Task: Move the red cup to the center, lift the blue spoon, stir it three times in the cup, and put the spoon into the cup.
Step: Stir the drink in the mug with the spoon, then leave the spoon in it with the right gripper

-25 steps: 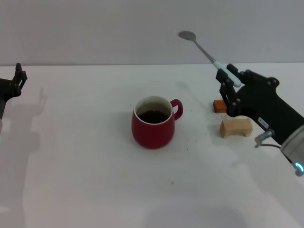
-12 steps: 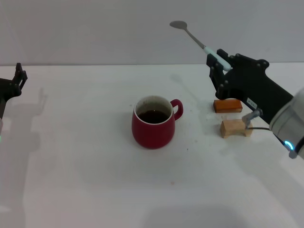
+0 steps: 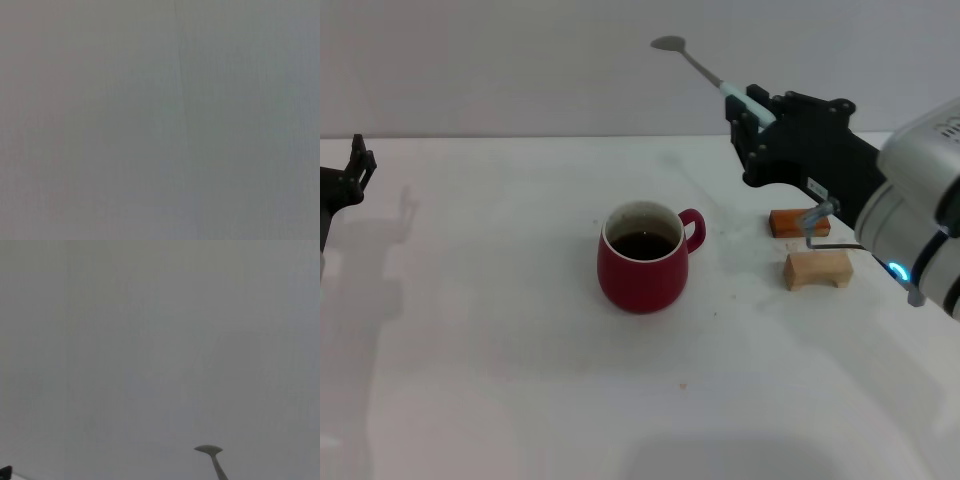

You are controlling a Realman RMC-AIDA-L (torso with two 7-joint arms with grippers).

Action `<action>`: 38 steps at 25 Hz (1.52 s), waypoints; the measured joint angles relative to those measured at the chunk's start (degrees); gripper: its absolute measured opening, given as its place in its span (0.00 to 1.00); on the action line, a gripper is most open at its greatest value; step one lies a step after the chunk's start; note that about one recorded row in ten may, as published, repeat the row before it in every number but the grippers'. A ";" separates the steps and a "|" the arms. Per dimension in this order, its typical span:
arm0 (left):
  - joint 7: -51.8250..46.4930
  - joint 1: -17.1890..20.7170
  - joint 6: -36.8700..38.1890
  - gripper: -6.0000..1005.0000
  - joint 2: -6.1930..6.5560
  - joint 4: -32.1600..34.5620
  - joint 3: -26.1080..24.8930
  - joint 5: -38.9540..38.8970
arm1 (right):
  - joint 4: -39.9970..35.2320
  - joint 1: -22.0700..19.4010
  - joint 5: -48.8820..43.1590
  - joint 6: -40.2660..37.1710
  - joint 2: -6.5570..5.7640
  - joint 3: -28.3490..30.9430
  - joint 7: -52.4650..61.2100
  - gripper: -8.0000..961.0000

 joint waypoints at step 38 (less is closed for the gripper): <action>0.00 0.10 0.00 0.85 0.09 0.22 -0.09 -0.09 | 23.37 14.57 2.41 62.24 4.61 13.67 -5.54 0.25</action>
